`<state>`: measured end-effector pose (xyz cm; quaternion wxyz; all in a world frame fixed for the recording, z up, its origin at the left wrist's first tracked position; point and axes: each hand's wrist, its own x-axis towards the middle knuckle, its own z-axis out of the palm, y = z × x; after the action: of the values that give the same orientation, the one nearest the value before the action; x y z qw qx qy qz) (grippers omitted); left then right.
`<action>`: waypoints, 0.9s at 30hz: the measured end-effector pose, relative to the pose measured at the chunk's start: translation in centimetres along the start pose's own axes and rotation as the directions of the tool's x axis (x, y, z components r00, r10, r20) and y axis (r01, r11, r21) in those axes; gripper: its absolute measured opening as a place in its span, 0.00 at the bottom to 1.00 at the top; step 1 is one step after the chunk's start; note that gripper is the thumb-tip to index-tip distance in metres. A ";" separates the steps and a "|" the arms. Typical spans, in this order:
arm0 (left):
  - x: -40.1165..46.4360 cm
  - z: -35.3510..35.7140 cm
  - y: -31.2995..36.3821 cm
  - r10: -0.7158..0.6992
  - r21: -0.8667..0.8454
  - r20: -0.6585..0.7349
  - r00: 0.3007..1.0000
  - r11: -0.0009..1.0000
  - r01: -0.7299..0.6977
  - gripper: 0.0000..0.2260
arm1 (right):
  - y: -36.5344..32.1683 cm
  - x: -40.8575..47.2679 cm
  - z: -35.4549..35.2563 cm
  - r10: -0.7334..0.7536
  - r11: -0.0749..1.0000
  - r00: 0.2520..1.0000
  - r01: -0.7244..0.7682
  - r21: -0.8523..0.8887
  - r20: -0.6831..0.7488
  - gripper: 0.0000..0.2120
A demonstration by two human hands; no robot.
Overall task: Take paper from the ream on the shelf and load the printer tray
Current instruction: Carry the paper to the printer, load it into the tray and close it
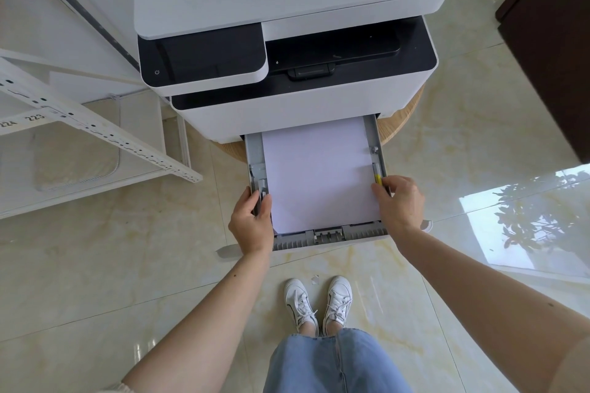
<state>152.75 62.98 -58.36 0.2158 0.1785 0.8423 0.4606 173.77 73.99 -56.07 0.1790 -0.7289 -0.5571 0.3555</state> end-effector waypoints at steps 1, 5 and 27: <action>0.0 0.0 0.0 0.000 -0.004 -0.001 1.000 1.000 0.000 0.13 | -0.1 0.0 0.0 0.006 1.000 1.000 -0.006 -0.009 0.006 0.08; 0.1 0.0 -0.2 0.012 -0.005 0.005 1.000 1.000 -0.012 0.13 | -0.2 0.0 0.0 0.020 1.000 1.000 -0.020 -0.024 0.019 0.08; 0.3 -5.7 0.6 -0.021 0.432 0.703 0.711 0.807 -0.403 0.67 | 1.2 -0.7 -3.9 -0.138 0.881 0.864 0.330 -0.338 0.485 0.53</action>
<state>149.56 59.47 -55.19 0.3942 0.4790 0.7755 0.1178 177.28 73.44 -54.01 -0.0678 -0.5734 -0.7311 0.3634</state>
